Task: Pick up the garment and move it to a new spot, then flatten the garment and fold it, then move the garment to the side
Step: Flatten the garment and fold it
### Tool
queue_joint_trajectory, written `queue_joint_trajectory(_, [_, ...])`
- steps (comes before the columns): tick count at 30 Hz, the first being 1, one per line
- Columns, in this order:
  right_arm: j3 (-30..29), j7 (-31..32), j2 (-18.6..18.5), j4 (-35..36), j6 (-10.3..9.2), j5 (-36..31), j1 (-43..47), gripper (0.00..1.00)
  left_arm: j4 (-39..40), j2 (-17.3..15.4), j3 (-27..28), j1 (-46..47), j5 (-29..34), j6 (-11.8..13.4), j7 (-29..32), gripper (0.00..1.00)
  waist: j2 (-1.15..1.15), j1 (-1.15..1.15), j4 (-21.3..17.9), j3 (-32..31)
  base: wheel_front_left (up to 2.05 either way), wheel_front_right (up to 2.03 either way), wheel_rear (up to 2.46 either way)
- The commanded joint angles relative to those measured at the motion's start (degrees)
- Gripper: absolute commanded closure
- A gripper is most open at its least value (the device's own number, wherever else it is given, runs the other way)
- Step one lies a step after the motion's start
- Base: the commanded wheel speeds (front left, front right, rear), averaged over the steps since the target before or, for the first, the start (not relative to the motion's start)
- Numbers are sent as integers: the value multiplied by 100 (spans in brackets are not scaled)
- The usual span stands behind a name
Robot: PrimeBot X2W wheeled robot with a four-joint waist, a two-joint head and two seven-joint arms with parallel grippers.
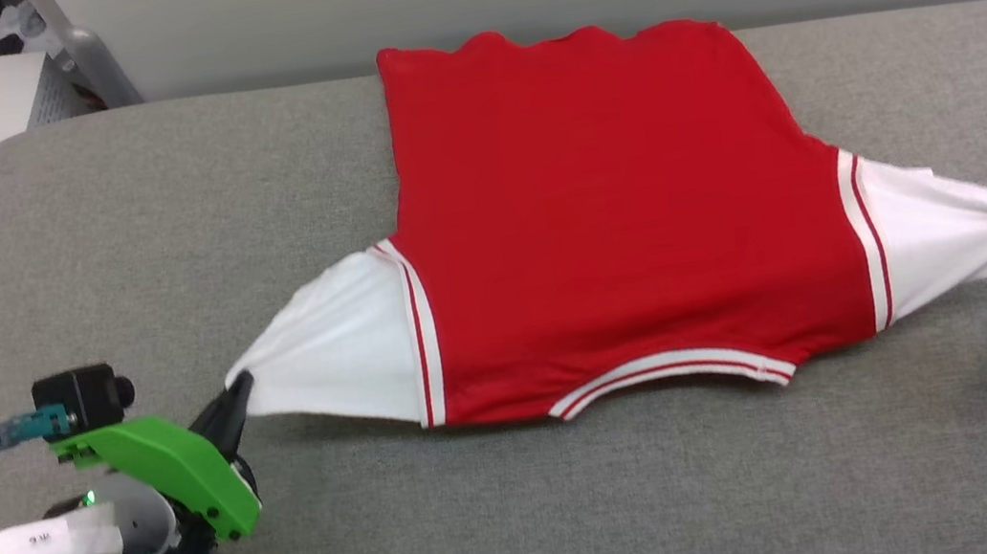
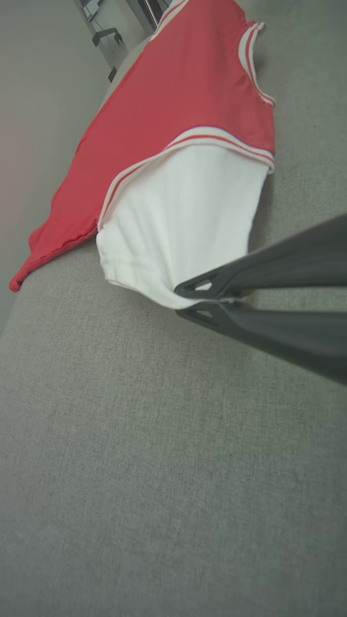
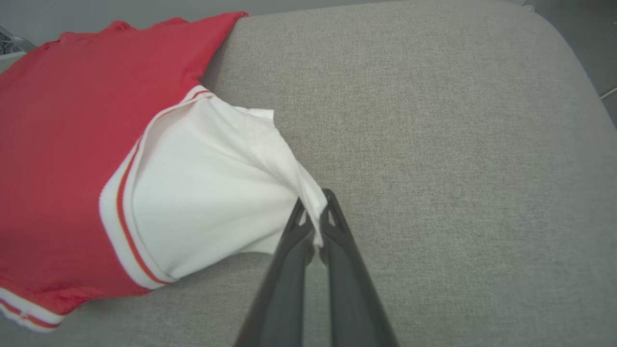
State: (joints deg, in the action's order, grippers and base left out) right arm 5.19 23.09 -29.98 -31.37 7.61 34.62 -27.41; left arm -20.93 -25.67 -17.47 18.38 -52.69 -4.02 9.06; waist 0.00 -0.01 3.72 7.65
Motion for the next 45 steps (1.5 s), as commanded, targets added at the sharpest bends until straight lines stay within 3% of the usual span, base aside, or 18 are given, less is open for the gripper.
queue_joint_trajectory(1, [-103,122,-110,117,-12,68,254,100,136,-143,29,-291,-69,104,66,100,0,1,-18,-379,0,0,0])
queue_joint_trajectory(12, [-934,1658,71,1561,-12,214,2142,100,1557,-498,84,-1914,-455,622,615,100,0,1,-106,-786,0,0,0])
queue_joint_trajectory(16, [-1208,2104,304,2099,-12,91,2685,100,1781,-556,-219,-2285,-441,636,944,100,0,1,-112,-781,0,0,0])
queue_joint_trajectory(20, [-1441,2320,495,2485,-12,-120,2913,100,1906,-480,-270,-2275,-402,682,906,100,0,1,-87,-718,0,0,0])
queue_joint_trajectory(24, [-1562,2506,593,2808,-12,-263,2943,100,2089,-556,-355,-2154,-221,562,847,100,0,1,-44,-574,0,0,0])
queue_joint_trajectory(25, [-1594,2523,604,2891,-12,-313,2923,61,2138,-594,-390,-2119,-139,525,825,100,0,1,-30,-532,0,0,0])
queue_joint_trajectory(26, [-1617,2535,616,2952,-12,-346,2905,0,2175,-609,-406,-2104,-103,522,823,100,0,1,-15,-493,0,0,0])
queue_joint_trajectory(35, [-1689,2808,638,3594,-12,-153,2253,0,3021,-640,-472,-2213,-44,751,952,100,0,1,169,235,0,0,0])
queue_joint_trajectory(40, [-1687,3208,675,3785,-12,61,1306,0,3641,-679,-562,-2174,-17,895,1187,100,0,1,409,915,0,0,0])
queue_joint_trajectory(45, [-1602,3696,527,3493,-12,-103,42,0,4053,-602,-640,-1930,88,932,1235,100,0,1,771,1605,0,0,0])
